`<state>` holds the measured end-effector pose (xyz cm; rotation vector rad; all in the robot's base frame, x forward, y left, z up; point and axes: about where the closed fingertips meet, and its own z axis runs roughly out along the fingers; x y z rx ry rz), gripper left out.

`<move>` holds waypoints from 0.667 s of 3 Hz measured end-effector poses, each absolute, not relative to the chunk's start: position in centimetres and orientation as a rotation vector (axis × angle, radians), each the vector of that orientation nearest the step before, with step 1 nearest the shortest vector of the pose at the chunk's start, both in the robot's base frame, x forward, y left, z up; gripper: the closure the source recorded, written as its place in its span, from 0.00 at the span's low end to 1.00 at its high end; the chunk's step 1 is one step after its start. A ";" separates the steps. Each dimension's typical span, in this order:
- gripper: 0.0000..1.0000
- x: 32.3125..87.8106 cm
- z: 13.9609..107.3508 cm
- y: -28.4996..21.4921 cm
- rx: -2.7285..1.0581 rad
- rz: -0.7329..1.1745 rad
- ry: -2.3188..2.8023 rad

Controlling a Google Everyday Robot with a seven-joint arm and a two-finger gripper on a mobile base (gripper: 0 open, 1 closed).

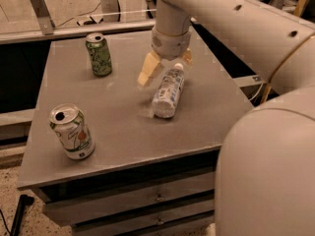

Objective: Place blue plastic bottle upright

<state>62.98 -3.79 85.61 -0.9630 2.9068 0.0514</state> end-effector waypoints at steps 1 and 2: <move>0.00 63.0 84.6 -3.0 -0.758 0.021 2.997; 0.00 63.0 84.0 -3.2 -0.520 0.008 3.056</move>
Offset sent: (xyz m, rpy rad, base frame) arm -0.0085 -0.0031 -0.0195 -0.0518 0.0669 -0.5313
